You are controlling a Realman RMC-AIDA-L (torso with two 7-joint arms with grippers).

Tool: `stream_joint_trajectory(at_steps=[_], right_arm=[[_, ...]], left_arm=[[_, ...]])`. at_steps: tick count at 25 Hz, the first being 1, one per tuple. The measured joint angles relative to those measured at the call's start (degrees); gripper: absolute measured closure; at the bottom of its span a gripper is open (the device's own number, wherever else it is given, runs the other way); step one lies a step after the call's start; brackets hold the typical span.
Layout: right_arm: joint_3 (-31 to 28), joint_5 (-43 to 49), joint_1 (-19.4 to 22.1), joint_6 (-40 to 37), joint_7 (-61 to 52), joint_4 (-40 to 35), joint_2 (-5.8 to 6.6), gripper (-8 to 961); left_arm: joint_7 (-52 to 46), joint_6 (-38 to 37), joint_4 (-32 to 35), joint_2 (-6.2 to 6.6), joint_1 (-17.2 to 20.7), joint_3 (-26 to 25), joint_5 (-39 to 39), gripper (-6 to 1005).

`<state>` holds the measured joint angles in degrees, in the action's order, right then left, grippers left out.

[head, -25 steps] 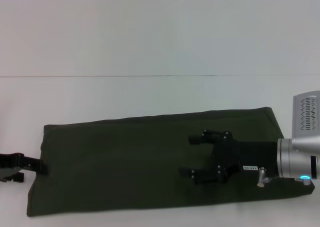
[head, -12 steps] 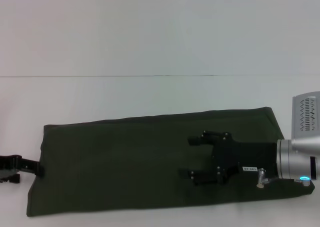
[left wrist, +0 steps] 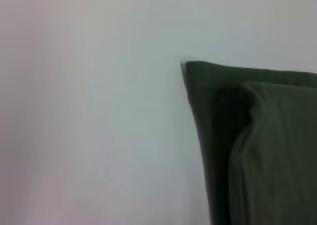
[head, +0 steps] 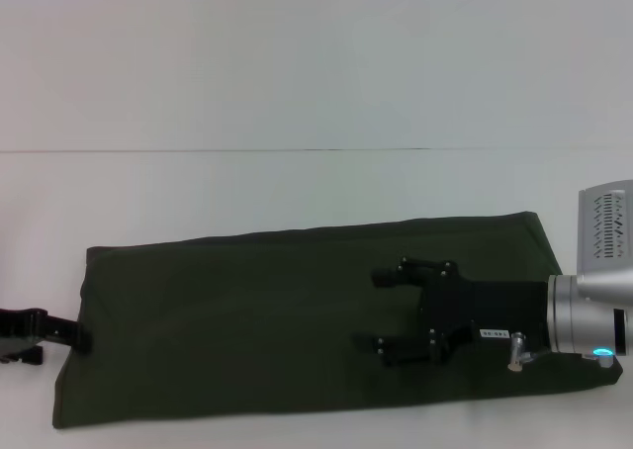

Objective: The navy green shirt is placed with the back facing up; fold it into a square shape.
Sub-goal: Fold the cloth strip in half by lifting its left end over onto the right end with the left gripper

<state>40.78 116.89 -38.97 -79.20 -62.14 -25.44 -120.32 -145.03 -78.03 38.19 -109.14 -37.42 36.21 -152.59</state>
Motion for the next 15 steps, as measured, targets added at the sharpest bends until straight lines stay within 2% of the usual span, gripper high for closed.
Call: stream_joint_trajectory(at_steps=[15], right_arm=[[0.0,0.0,-0.1,0.0,0.0,-0.1,0.00,26]], left_arm=[[0.5,-1.3,-2.1,0.13,-1.7,0.6,-0.2,208]])
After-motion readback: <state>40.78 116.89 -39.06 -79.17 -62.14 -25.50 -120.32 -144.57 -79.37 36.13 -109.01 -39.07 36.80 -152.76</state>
